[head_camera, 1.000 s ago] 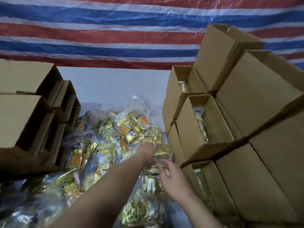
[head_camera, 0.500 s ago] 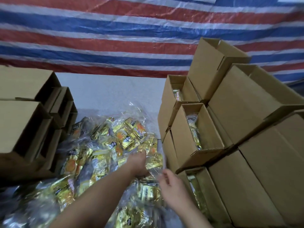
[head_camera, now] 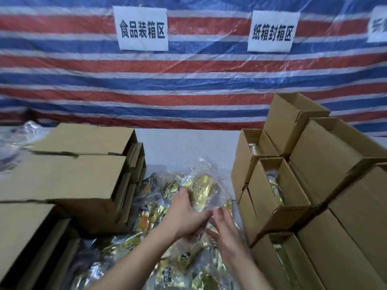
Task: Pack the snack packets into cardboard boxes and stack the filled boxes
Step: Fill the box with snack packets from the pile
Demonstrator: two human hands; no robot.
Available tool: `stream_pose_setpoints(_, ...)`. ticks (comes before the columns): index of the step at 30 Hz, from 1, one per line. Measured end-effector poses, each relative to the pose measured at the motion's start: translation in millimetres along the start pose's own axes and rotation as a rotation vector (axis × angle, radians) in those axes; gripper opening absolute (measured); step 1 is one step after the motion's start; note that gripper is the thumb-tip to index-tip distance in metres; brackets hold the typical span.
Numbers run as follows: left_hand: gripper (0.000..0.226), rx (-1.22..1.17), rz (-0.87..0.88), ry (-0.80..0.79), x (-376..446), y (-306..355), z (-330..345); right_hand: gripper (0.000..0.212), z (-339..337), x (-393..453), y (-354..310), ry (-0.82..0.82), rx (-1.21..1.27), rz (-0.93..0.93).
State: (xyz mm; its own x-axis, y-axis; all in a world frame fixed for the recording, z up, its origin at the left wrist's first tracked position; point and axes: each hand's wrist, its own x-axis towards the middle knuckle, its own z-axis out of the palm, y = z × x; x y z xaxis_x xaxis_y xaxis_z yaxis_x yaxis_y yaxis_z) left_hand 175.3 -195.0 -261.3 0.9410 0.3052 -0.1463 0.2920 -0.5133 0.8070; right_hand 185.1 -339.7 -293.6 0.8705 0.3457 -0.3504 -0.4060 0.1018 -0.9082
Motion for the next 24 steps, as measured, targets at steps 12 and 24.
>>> stream_pose_setpoints(12,0.09,0.167,0.153,-0.069,-60,19,-25,0.082,36,-17,-27,-0.155,0.442,0.106)
stream_pose_setpoints(24,0.04,-0.197,-0.01,-0.116,-105,-64,-61,0.026,4,-40,-30,-0.183,0.551,-0.041)
